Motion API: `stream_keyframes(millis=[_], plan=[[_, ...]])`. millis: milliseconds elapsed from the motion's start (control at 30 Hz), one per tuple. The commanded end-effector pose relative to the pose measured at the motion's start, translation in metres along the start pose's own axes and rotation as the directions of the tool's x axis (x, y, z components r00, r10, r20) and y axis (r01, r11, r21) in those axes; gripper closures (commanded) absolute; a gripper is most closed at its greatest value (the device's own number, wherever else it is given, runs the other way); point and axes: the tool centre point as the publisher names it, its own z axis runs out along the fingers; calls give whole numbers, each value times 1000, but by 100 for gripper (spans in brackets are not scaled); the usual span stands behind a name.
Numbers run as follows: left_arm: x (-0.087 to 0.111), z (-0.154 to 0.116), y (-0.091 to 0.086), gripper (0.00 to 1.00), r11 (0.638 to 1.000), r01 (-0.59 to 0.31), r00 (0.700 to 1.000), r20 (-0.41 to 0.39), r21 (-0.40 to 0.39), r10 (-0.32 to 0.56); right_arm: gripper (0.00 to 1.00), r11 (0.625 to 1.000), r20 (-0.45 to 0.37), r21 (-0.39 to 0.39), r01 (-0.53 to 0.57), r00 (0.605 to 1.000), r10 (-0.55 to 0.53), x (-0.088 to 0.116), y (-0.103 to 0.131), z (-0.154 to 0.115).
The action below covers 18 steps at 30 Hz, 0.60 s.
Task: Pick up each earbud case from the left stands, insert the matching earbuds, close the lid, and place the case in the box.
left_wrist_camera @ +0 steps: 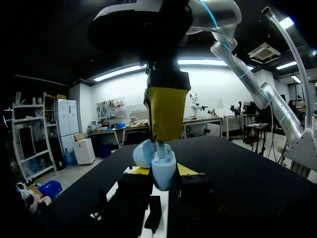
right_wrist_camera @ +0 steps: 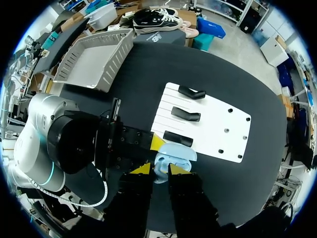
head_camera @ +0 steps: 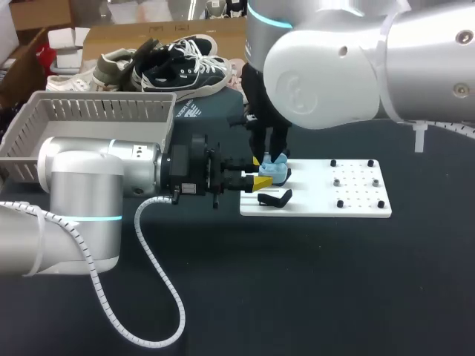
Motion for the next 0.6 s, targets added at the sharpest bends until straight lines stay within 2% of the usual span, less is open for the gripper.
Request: stream_keyframes(millis=[33,600], plan=[[0,0,-1,100,1000,-1,1000,1,-5,1,100,1000,11,-3,-4,1000,5,3,-1,3],[0,0,-1,100,1000,-1,1000,1,-5,1,100,1000,28,-9,-25,999,25,2,-3,9]])
